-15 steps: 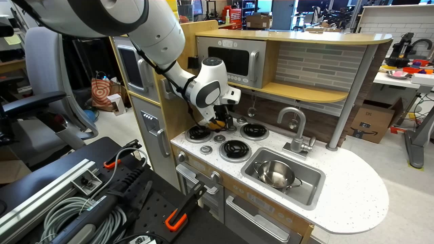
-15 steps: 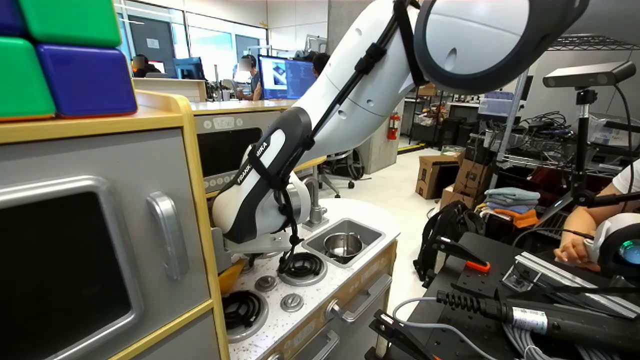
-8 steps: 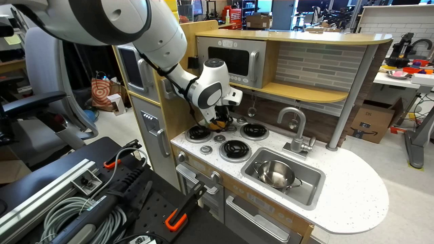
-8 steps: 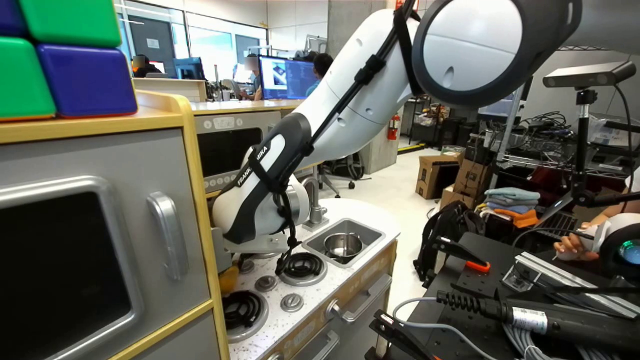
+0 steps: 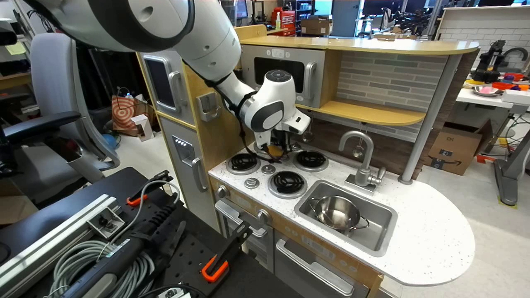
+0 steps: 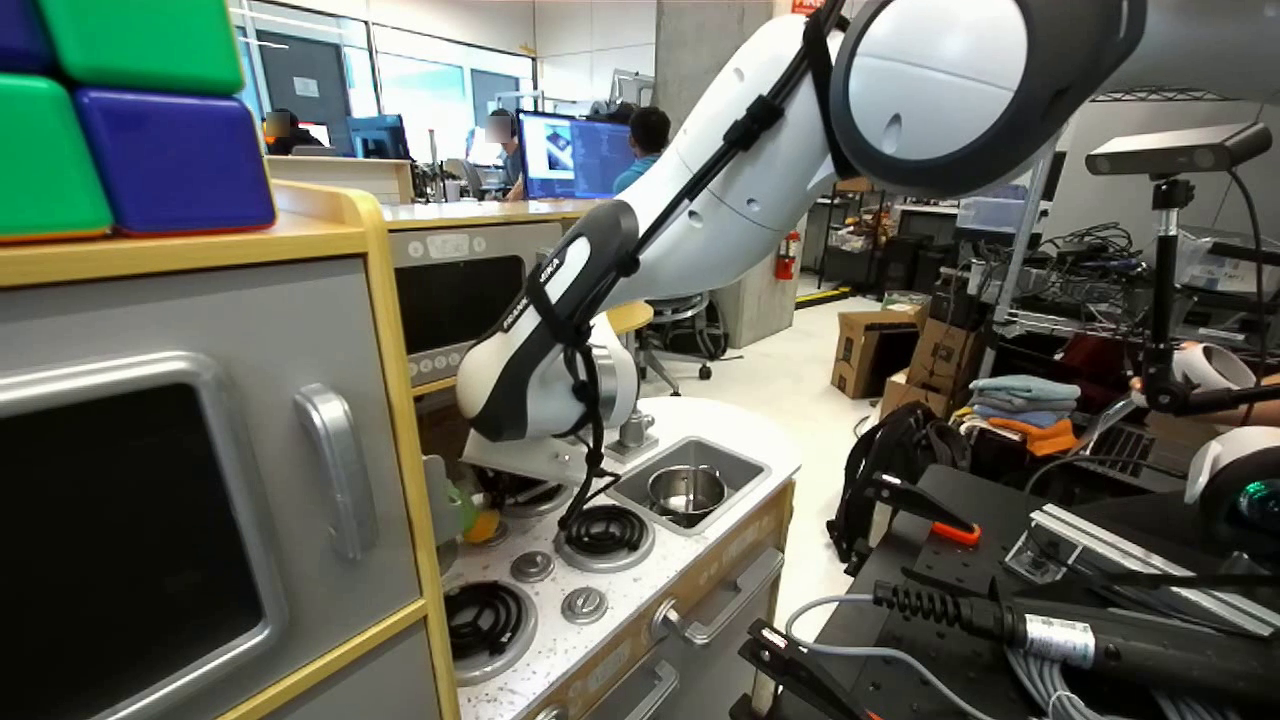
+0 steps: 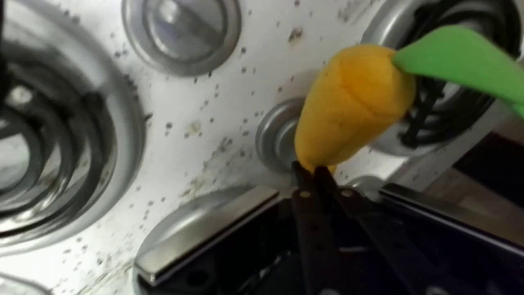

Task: Put the carrot plushy in the pot in the sink

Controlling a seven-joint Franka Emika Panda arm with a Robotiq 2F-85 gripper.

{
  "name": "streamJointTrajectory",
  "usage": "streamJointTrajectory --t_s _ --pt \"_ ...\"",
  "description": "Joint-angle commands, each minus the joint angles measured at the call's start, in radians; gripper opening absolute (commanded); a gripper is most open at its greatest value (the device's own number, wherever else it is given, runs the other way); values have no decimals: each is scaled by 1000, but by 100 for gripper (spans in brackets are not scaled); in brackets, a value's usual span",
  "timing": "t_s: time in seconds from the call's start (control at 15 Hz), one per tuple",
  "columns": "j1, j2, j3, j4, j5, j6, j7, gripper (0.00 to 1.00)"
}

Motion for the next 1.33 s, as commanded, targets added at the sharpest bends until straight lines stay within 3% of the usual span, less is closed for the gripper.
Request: streamJointTrajectory --t_s 0.0,0.33,0.73,1.27 --pt "-94 -98 -16 -126 53 51 7 1" --pt "-193 -175 -35 -243 72 38 15 1" --pt "-226 -212 -55 -376 87 22 55 1" --pt "-209 -229 -224 -496 72 56 206 1"
